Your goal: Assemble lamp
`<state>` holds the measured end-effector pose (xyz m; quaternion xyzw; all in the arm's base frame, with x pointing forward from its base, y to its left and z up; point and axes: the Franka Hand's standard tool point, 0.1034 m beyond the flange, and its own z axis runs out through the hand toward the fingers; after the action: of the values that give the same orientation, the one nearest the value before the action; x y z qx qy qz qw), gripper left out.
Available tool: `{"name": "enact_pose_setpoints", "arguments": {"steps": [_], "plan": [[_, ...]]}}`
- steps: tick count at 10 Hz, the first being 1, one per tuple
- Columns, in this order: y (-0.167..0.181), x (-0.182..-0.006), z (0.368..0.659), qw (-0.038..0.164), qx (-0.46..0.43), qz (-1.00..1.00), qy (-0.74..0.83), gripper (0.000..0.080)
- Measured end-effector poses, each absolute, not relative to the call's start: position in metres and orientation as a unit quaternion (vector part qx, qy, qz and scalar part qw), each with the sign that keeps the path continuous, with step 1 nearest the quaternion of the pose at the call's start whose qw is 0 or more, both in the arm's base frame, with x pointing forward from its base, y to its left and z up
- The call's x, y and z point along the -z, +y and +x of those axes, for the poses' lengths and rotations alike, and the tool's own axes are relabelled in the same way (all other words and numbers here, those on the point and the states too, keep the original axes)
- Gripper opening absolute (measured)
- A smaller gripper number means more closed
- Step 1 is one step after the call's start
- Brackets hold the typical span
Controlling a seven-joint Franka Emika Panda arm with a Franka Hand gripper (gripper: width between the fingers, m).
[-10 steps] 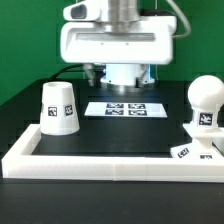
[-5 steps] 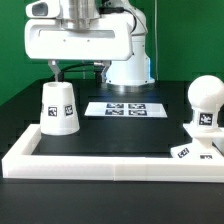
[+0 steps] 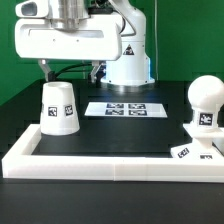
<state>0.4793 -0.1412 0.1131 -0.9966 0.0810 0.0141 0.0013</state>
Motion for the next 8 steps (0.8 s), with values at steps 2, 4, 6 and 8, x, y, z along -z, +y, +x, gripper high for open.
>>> {"name": "enact_pose_setpoints", "arguments": {"steps": [2, 4, 6, 8], "plan": [[-0.132, -0.11, 0.467, 0.003, -0.013, -0.996, 0.085, 0.0699], [-0.131, -0.104, 0.458, 0.002, -0.014, -0.996, 0.083, 0.0699], [-0.133, -0.099, 0.454, 0.0, -0.014, -0.997, 0.071, 0.0699], [-0.134, -0.092, 0.45, -0.004, -0.016, -0.997, 0.071, 0.0699]]}}
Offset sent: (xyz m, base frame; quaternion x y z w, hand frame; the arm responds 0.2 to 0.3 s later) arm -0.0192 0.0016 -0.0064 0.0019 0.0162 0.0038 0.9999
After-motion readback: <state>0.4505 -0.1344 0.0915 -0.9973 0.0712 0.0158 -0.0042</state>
